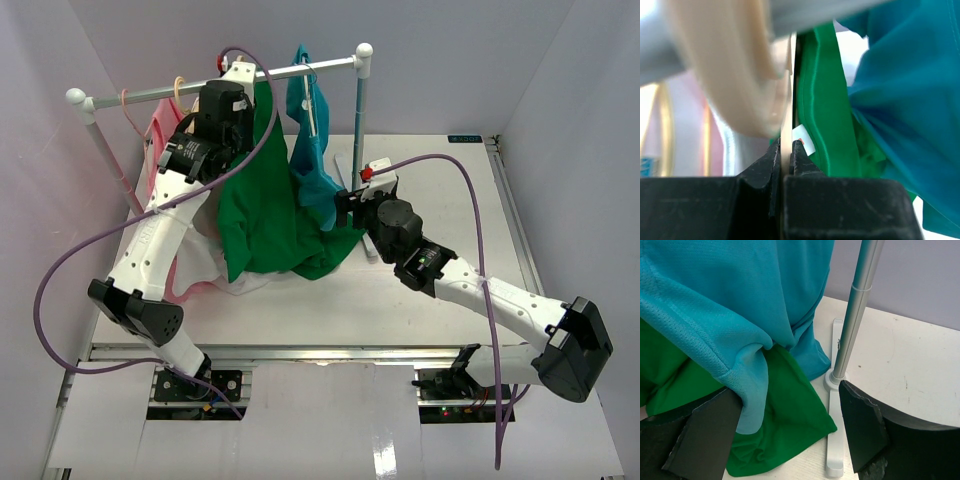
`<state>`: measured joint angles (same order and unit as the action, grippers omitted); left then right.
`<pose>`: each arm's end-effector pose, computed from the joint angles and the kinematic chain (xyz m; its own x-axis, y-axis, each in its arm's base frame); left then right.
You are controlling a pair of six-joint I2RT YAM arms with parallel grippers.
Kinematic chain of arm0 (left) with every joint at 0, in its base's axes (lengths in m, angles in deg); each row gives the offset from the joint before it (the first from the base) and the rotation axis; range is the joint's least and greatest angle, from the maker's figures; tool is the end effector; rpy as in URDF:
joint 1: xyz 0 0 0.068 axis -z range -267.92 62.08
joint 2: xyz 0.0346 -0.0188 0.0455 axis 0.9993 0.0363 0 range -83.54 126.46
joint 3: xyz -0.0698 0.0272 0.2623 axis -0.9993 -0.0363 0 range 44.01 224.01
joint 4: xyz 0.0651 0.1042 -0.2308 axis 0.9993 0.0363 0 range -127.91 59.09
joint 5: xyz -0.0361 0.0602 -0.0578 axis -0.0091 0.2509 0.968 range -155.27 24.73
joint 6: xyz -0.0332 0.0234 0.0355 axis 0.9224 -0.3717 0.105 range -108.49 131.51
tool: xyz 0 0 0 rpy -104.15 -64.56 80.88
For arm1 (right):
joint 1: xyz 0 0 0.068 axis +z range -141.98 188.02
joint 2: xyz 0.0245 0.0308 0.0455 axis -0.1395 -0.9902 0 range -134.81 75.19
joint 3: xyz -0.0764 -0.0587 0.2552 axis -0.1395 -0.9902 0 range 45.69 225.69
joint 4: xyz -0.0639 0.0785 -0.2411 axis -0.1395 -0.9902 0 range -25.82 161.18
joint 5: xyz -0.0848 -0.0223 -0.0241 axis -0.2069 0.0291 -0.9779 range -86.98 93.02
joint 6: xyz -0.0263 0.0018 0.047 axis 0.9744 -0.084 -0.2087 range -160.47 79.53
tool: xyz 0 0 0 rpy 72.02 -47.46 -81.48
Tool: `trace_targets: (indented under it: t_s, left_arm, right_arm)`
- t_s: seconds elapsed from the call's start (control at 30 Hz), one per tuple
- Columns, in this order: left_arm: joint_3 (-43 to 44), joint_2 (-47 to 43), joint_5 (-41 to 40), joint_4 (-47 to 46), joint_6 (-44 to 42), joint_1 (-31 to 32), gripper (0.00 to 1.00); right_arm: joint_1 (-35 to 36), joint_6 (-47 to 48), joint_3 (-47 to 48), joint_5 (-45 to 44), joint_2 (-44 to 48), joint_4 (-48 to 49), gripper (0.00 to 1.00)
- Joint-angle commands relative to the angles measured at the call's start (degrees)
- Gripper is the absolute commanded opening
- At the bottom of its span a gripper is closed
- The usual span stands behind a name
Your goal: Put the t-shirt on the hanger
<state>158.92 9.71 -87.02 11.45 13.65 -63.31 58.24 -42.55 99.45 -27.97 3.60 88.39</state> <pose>0.3104 -0.1276 0.4734 -0.4256 0.1567 -0.8912 0.0727 0.9876 0.1390 0.2014 0.2133 0.3450 -0.0189 0.0259 -0.9995 -0.3289 0.9439 0.0307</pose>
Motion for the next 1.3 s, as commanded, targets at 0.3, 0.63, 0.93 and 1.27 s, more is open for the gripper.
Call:
trace_targets:
  t_s: [0.3,0.63,0.93,1.27]
  left_arm:
    - [-5.86,-8.43,12.25,-3.63,-1.38,-0.17,0.61]
    - [-16.01,-26.75,14.57,-9.28,3.23,-0.17,0.98]
    - [-27.75,-38.66,30.01,-15.76,10.77,-0.17,0.98]
    - [-54.85,-48.13,52.5,-31.2,19.96,0.02,0.98]
  right_arm:
    - [-0.44,0.03,0.38,-0.44,2.09,1.51,0.83]
    - [-0.48,-2.02,4.76,2.5,3.86,-7.52,0.96]
    - [-0.39,-5.39,6.26,3.83,9.54,-20.9,0.9]
    - [-0.27,-10.84,2.15,6.24,24.94,-35.17,0.9]
